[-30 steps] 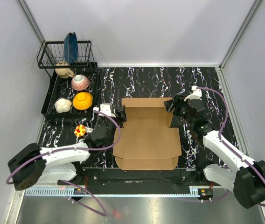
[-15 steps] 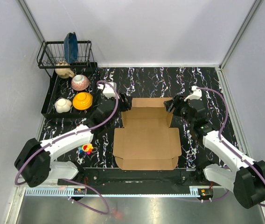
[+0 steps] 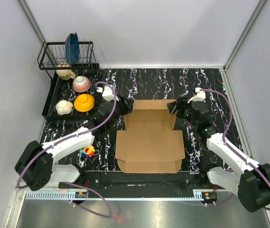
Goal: Fold the paper box
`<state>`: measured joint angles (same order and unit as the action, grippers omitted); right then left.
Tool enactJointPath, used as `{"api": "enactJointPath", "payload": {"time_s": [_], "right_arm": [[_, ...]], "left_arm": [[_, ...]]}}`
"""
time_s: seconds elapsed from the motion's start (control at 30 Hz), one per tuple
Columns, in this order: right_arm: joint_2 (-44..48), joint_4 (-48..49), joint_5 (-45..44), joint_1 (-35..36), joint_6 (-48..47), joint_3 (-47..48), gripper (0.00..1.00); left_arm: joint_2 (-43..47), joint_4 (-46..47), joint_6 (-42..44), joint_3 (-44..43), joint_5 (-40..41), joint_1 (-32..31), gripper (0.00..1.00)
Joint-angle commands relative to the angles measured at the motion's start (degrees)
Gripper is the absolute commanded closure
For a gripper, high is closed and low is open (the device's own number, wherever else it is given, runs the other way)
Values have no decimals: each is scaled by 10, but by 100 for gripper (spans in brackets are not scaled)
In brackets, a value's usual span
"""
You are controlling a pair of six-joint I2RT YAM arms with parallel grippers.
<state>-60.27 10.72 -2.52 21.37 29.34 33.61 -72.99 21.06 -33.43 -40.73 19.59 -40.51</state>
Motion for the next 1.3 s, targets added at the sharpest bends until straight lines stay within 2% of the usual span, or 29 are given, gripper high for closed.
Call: {"api": "enactJointPath", "payload": {"time_s": [0.0, 0.2, 0.37, 0.5, 0.6, 0.83, 1.07, 1.27], "right_arm": [[-4, -34, -14, -2, -17, -7, 30], [-5, -34, -15, -1, -17, -7, 29], [-7, -33, -15, -2, -17, -7, 28], [-8, -33, -12, -2, -16, -9, 28], [-6, -35, -9, -2, -15, -12, 29], [7, -43, -11, -2, -12, -24, 33], [18, -54, -15, -2, -10, -40, 34], [31, -68, -23, -2, -7, -50, 34]], "left_arm": [[42, -55, -15, 36, 5, 6, 41], [100, -76, -10, 51, 46, 11, 27], [93, -73, -12, 59, 27, 12, 22], [50, -56, -21, 57, -9, 11, 30], [29, -35, -24, 58, -25, 11, 41], [11, -15, -35, 73, -44, 11, 73], [8, -9, -45, 102, -40, 11, 81], [8, -1, -60, 132, -34, 11, 82]]}}
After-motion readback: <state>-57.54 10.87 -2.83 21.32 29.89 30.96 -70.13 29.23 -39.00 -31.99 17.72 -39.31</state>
